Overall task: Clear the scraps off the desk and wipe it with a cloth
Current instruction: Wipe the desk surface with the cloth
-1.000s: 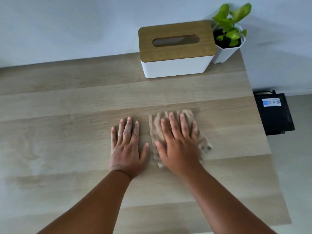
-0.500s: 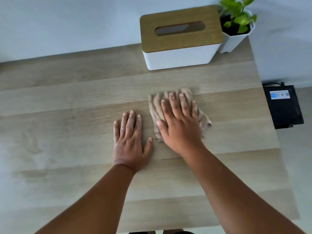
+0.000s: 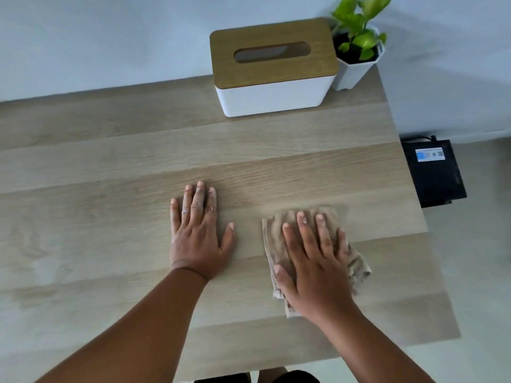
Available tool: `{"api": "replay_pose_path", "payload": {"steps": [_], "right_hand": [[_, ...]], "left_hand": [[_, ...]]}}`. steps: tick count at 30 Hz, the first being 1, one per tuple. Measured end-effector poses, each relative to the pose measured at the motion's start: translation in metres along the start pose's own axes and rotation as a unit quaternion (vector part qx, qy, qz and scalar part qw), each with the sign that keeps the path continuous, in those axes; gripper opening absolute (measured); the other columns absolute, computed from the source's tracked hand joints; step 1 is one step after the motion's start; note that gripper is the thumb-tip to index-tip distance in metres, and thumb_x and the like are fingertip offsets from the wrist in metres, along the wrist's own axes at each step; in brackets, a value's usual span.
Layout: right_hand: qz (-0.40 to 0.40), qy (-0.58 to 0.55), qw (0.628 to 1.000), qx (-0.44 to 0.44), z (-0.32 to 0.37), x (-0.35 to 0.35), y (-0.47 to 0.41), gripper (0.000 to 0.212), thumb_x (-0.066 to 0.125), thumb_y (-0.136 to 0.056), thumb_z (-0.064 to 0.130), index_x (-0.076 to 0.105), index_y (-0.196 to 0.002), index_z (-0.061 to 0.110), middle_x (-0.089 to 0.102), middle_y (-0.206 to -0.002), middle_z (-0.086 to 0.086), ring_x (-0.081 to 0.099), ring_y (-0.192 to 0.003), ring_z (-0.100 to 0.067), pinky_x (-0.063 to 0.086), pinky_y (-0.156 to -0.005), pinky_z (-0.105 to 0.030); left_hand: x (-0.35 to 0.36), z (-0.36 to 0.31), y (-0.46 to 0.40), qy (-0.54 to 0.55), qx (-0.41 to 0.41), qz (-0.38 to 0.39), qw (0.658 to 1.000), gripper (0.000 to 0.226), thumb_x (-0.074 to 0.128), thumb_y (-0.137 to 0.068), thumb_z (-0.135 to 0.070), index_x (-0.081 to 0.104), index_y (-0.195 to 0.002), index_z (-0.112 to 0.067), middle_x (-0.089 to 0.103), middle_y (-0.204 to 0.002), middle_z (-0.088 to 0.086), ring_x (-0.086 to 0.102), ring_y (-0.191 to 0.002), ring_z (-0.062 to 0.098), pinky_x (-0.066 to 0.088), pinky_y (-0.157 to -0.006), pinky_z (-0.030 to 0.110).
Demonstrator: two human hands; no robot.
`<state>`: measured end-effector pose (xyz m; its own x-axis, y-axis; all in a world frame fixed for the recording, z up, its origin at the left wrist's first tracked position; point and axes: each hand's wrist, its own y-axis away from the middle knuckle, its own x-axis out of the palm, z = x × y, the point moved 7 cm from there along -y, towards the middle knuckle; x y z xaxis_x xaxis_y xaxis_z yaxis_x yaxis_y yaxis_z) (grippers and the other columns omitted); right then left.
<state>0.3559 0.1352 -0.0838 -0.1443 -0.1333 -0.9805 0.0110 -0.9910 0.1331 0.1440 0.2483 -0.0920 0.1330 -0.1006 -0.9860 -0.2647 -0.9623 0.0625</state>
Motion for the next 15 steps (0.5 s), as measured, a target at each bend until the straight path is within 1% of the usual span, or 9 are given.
{"api": "replay_pose_path", "payload": {"steps": [4,7,10,12,15], "right_hand": [[-0.015,-0.02,0.998,0.061,0.019,-0.011,-0.081,0.087,0.05,-0.077,0.054,0.037,-0.157,0.023,0.018,-0.171,-0.013,0.007,-0.156,-0.047,0.01,-0.115,-0.077],[-0.011,-0.022,0.996,0.08,0.025,-0.011,-0.109,0.08,0.044,-0.085,0.059,0.035,-0.158,0.026,0.017,-0.171,-0.013,0.003,-0.156,-0.048,0.006,-0.115,-0.078],[-0.023,-0.017,0.997,0.065,0.023,-0.009,-0.091,0.071,0.039,-0.096,0.06,0.034,-0.158,0.026,0.018,-0.171,-0.011,0.005,-0.158,-0.043,0.008,-0.118,-0.073],[-0.025,-0.018,0.998,0.047,0.025,-0.005,-0.061,0.069,0.038,-0.099,0.058,0.033,-0.159,0.025,0.018,-0.171,-0.01,0.004,-0.159,-0.04,0.01,-0.12,-0.071],[-0.016,-0.014,0.999,0.028,0.027,0.007,0.001,0.068,0.039,-0.101,0.056,0.028,-0.161,0.026,0.012,-0.173,-0.007,-0.001,-0.159,-0.038,0.01,-0.121,-0.069]], "left_hand": [[0.0,-0.001,0.0,0.006,-0.006,0.006,1.0,0.084,0.037,-0.094,-0.055,0.023,-0.162,-0.007,0.009,-0.172,0.012,-0.004,-0.16,0.025,0.005,-0.128,0.056],[-0.001,-0.002,-0.001,0.011,-0.009,0.009,1.0,0.084,0.035,-0.094,-0.055,0.022,-0.162,-0.008,0.009,-0.172,0.012,-0.005,-0.16,0.024,0.003,-0.128,0.055],[-0.002,-0.003,0.001,0.014,-0.011,0.015,1.0,0.084,0.033,-0.094,-0.055,0.021,-0.162,-0.008,0.008,-0.172,0.011,-0.005,-0.16,0.025,0.002,-0.128,0.055],[-0.005,-0.005,0.001,0.023,-0.011,0.018,1.0,0.085,0.032,-0.093,-0.056,0.022,-0.162,-0.008,0.009,-0.172,0.011,-0.003,-0.16,0.026,0.001,-0.128,0.054],[-0.008,-0.007,0.001,0.034,-0.012,0.022,0.999,0.086,0.032,-0.092,-0.056,0.023,-0.162,-0.008,0.009,-0.172,0.012,-0.002,-0.16,0.027,0.0,-0.128,0.054]]}}
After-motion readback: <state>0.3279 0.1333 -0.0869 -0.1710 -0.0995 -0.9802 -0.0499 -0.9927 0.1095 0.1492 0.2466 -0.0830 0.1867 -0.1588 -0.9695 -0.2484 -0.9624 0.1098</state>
